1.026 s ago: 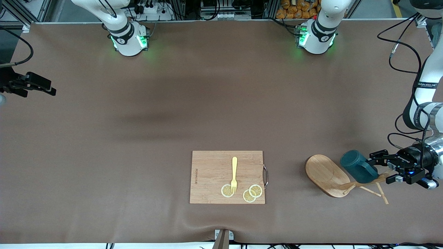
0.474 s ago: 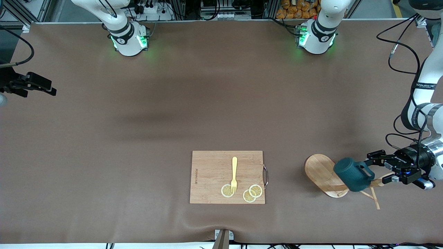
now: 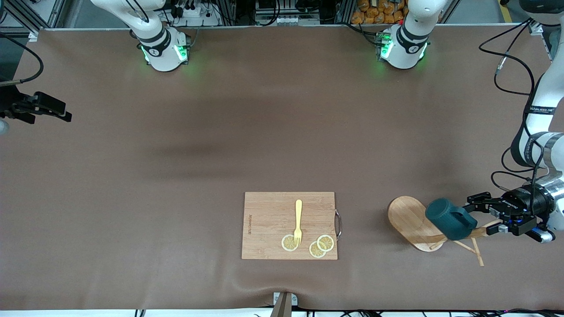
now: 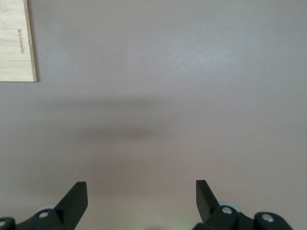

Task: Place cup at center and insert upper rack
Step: 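Hook the mug handle onto a mug-tree branch with the left gripper, then open the left gripper to release the hanging mug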

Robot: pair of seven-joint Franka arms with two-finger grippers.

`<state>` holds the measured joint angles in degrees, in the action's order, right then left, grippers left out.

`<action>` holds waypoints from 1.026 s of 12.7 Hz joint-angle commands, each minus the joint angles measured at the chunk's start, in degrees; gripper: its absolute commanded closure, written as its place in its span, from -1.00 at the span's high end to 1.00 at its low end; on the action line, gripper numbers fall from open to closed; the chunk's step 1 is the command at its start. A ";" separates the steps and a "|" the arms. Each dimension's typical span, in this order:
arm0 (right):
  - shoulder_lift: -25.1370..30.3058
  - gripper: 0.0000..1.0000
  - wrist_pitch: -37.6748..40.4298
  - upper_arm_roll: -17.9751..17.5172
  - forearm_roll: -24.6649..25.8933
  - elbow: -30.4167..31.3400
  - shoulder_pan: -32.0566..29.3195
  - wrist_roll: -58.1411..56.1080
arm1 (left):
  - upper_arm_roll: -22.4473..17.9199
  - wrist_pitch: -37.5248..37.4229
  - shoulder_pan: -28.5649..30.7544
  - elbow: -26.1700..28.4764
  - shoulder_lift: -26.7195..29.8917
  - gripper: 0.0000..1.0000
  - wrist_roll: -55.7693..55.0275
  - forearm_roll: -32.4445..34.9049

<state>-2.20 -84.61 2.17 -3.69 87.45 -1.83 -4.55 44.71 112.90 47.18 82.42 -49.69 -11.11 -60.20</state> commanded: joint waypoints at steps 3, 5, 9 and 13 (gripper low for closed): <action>-0.52 1.00 0.59 0.38 0.71 -1.06 0.69 0.51 | -1.82 -0.58 0.11 -0.86 0.38 1.00 2.05 3.15; -0.52 1.00 0.59 0.38 0.71 -1.06 0.69 0.51 | -1.82 -2.15 0.46 -0.77 0.64 1.00 1.97 5.35; -0.52 1.00 0.59 0.38 0.71 -1.06 0.69 0.51 | -1.73 -6.28 3.35 -0.77 1.34 1.00 1.44 10.80; -0.52 1.00 0.59 0.38 0.71 -1.06 0.69 0.59 | -1.64 -9.18 5.03 -0.86 4.76 1.00 0.91 17.03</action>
<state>-2.20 -84.61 2.17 -3.66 87.46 -1.82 -4.55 43.13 105.26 51.55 80.73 -48.34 -9.46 -45.71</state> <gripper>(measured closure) 0.000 0.000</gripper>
